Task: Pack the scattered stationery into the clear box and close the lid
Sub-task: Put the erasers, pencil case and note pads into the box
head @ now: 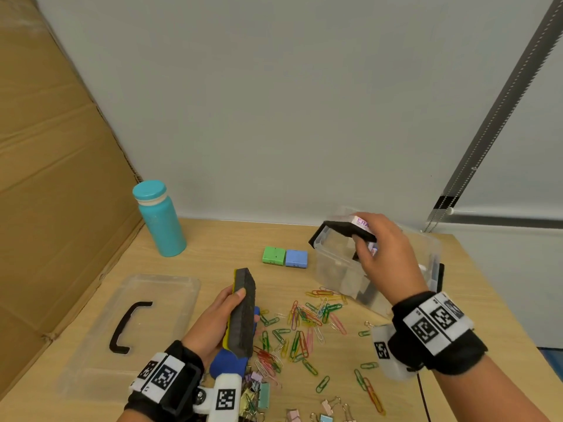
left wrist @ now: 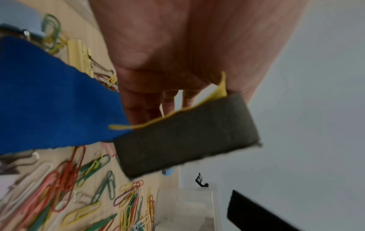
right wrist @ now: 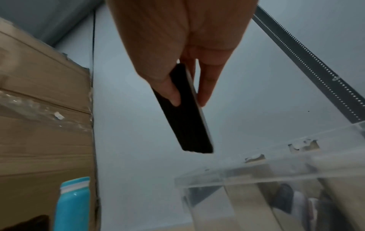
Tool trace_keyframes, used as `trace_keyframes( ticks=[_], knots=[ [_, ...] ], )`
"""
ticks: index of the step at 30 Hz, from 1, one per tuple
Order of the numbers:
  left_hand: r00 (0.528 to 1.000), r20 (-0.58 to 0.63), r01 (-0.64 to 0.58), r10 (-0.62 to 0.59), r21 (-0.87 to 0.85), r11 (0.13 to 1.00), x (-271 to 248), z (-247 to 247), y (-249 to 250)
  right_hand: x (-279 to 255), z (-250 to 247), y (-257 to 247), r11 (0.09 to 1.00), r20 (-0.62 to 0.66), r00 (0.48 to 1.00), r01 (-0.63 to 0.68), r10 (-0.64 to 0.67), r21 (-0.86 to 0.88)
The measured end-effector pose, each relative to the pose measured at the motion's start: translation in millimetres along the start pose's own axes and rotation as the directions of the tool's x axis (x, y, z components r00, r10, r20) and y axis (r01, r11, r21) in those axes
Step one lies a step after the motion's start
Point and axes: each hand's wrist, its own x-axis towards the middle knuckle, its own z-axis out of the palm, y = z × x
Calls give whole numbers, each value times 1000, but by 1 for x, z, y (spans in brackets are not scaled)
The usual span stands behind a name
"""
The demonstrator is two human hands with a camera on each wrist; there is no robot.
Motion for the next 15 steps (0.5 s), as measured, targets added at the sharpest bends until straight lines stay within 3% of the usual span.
trace_keyframes(
  ticks=[2,5,11,13,15],
  knots=[
    [1000,-4,12,-12,-22,1000,1,0,-1,10,11,7,992,37,994,-97,100,-81],
    [1000,-2,25,-25,-40,999,1,-1,-2,23,29,12,952,199,951,-185,236,-245],
    [999,-26,32,-32,-12,999,3,-8,-7,44,54,9,825,322,899,-72,297,-560],
    [999,-28,33,-34,-10,999,3,-8,-7,49,58,10,756,455,810,22,370,-654],
    [999,-28,24,-23,10,1000,2,-8,-6,52,59,11,732,614,659,139,434,-667]
  ],
)
